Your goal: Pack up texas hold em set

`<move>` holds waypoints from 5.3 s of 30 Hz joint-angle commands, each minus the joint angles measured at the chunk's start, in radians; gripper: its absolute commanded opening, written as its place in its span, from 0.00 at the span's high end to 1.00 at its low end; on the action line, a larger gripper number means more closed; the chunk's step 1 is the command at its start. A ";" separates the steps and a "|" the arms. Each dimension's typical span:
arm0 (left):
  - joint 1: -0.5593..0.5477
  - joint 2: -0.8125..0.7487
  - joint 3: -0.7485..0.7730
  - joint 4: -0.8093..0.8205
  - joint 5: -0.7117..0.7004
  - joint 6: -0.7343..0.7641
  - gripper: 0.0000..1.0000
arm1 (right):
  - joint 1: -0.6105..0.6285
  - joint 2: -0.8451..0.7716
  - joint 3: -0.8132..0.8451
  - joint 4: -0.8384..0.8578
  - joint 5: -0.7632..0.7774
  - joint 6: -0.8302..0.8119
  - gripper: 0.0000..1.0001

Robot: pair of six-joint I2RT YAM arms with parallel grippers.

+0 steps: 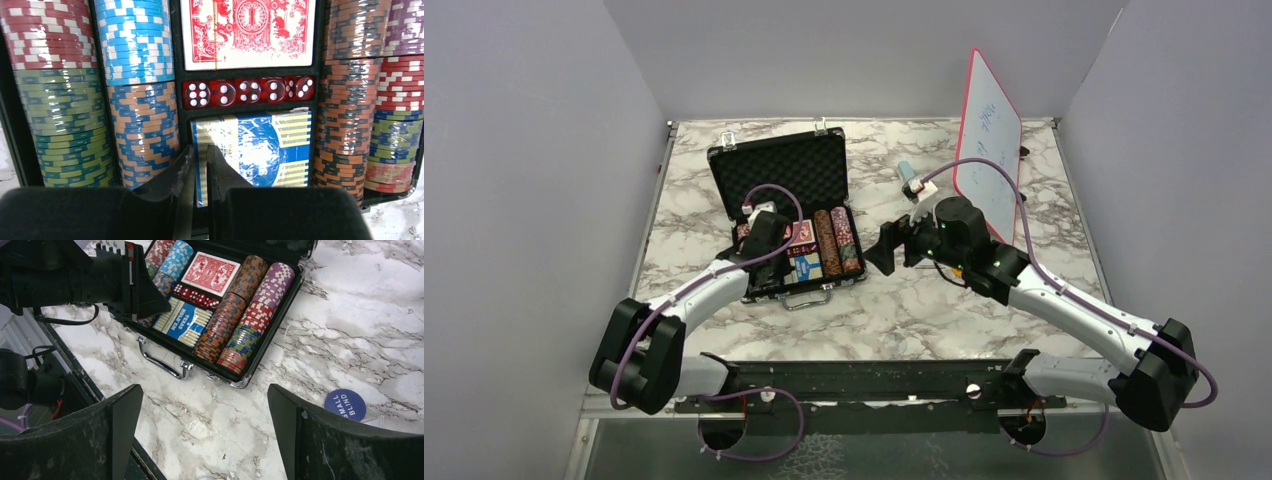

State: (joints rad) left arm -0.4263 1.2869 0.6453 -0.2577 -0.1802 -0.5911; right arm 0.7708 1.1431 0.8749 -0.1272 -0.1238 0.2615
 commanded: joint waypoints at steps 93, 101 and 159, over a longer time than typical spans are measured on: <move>-0.014 -0.255 0.098 -0.121 0.161 -0.003 0.48 | -0.206 0.481 0.001 -0.247 0.271 0.155 0.42; -0.014 -0.255 0.096 -0.119 0.155 -0.002 0.48 | -0.198 0.328 -0.027 -0.283 0.233 0.157 0.41; -0.014 -0.238 0.096 -0.106 0.158 0.020 0.48 | -0.205 0.547 0.081 -0.251 0.258 -0.060 0.22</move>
State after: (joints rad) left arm -0.4343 1.0634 0.7418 -0.3904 -0.0334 -0.5789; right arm 0.5694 1.7054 0.9787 -0.3210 0.1577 0.2092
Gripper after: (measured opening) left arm 0.518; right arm 0.805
